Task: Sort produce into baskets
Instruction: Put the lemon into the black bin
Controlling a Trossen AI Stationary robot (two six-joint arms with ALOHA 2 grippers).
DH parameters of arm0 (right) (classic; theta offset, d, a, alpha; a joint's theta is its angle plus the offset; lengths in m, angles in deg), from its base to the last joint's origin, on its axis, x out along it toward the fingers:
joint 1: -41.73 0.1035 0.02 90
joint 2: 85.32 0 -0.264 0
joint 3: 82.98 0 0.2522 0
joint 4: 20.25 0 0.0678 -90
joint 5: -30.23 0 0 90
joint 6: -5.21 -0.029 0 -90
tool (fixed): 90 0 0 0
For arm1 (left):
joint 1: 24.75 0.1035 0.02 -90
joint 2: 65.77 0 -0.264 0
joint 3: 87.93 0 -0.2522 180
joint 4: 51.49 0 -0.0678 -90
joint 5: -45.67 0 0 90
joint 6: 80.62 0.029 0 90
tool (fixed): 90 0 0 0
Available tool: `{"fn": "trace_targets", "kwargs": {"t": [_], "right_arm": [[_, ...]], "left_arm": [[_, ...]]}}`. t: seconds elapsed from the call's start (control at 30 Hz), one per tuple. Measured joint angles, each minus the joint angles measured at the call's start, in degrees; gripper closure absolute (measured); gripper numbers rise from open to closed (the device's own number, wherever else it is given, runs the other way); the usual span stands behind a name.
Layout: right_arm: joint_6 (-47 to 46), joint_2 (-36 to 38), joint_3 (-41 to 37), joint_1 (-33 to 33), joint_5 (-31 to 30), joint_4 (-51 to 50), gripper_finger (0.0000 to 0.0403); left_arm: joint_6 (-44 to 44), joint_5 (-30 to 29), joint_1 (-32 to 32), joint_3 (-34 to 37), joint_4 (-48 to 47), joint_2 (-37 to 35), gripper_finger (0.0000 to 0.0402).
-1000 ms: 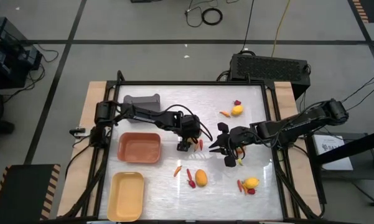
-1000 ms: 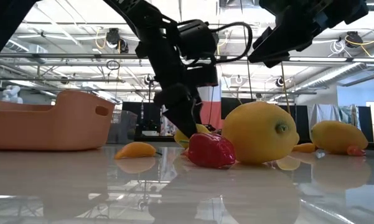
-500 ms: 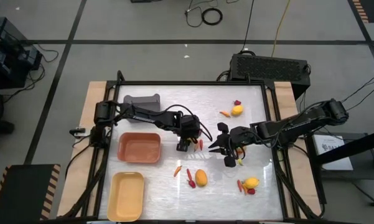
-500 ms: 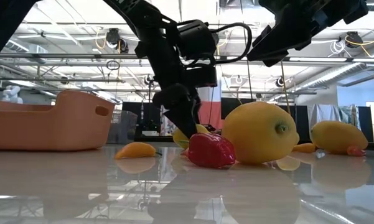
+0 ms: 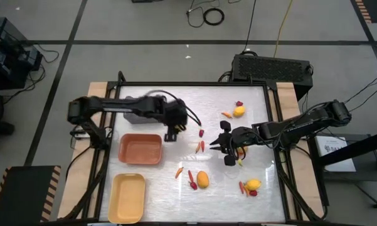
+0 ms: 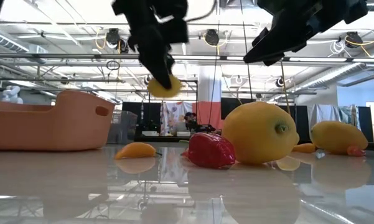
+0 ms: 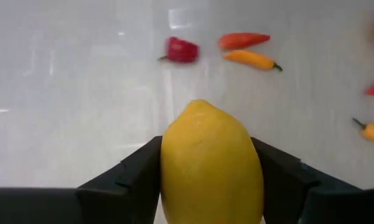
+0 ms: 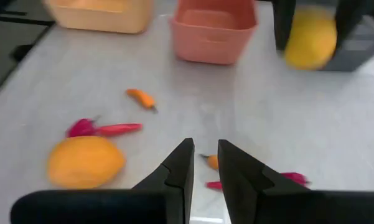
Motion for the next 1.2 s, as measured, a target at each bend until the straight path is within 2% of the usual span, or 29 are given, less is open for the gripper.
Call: {"fn": "trace_targets", "kwargs": {"t": [0.23,0.4,0.5,0.63,0.83,1.2], "right_arm": [[-1.07,0.0,0.0,-1.17,-2.0,0.39,0.0339],[-0.37,0.0,0.0,-1.1,-1.98,0.4,0.0339],[0.09,0.0,0.0,-1.13,-1.98,0.56,0.0339],[2.78,0.0,0.0,-1.13,-1.98,3.35,0.0339],[6.92,0.0,0.0,-1.13,-1.96,8.71,0.0339],[8.63,0.0,0.0,-1.81,-1.88,10.34,0.0339]], "left_arm": [[-5.07,-0.06,7.15,8.25,-0.77,-13.42,0.0189],[-8.44,-5.56,13.69,15.31,-0.22,-19.18,0.0189],[-9.34,-8.67,17.55,18.68,-0.12,-19.86,0.0189],[-9.7,-8.99,21.72,21.65,0.22,-19.47,0.0189],[-19.53,-12.81,26.88,23.64,-2.09,-19.42,0.0189],[-21.82,-14.17,28.32,23.64,-6.33,-19.42,0.0189]]}}
